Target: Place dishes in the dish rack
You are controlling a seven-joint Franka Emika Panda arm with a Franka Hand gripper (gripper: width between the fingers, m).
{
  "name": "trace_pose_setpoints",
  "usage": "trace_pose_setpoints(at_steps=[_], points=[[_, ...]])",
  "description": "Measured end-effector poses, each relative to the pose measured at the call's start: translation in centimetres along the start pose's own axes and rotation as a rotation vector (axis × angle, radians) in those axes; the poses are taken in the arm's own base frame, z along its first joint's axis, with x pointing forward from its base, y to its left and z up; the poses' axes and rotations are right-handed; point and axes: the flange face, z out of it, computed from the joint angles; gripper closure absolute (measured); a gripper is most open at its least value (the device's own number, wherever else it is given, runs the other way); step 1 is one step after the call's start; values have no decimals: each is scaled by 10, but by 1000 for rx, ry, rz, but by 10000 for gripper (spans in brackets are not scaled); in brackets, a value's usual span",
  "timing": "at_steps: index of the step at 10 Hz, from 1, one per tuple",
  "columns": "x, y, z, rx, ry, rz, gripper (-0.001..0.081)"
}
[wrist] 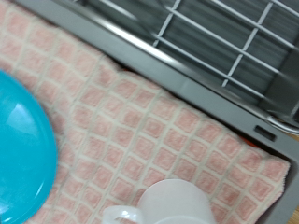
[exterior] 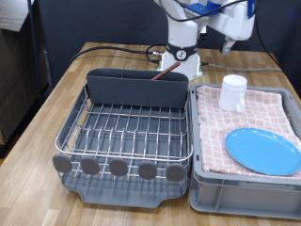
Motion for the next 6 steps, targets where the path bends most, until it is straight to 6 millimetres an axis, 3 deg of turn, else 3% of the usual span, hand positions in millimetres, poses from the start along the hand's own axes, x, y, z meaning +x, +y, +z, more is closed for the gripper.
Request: trace_pose_setpoints(at_steps=[6], points=[[-73, -43, -7, -8, 3, -61, 3]])
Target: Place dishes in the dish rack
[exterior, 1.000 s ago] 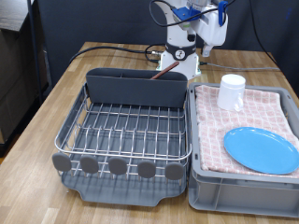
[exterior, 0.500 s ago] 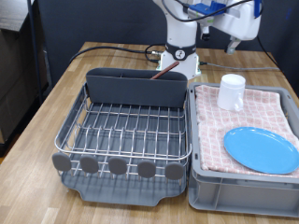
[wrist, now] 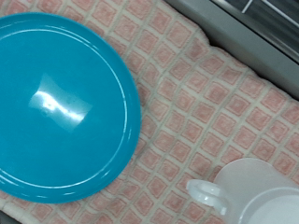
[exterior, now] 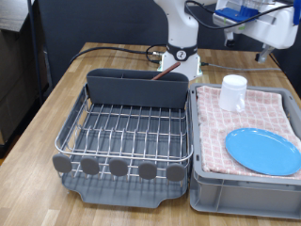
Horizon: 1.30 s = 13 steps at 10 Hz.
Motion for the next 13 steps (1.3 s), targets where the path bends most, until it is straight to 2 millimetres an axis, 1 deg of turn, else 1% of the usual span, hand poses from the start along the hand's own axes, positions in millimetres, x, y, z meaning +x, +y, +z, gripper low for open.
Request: trace_pose_setpoints(at_steps=[2, 4, 5, 7, 9, 10, 13], points=[[-19, -14, 5, 15, -20, -14, 3], [-26, -22, 19, 54, -78, -11, 3], [-25, -24, 31, 65, -115, -1, 3], [-18, -21, 60, 55, -176, 19, 3], [-9, -17, 84, 79, -221, -17, 3], [-7, -17, 92, 111, -235, -41, 3], [-6, -17, 92, 107, -247, -35, 3]])
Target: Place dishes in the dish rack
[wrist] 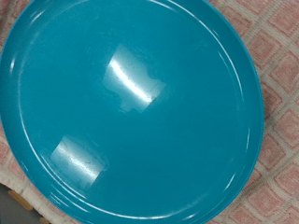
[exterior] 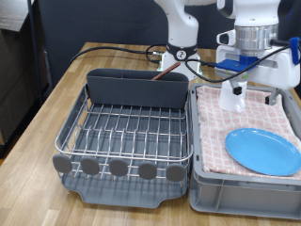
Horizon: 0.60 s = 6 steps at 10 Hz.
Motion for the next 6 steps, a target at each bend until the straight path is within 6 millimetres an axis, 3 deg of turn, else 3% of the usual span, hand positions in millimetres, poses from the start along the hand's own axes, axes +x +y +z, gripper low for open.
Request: trace_pose_setpoints(at_steps=[6], points=[[14, 16, 17, -14, -52, -40, 3]])
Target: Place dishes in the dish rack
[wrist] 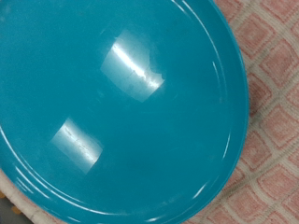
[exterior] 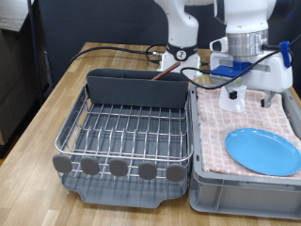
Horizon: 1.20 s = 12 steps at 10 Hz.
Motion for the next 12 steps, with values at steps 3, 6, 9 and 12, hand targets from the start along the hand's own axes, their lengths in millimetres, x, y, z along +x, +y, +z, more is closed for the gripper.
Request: trace_pose_setpoints(at_steps=[3, 6, 9, 12], points=[[5, 3, 17, -13, -9, 0, 3], [11, 4, 36, -9, -6, 11, 3], [13, 7, 48, -10, -7, 12, 3], [14, 9, 55, -9, -17, 7, 3]])
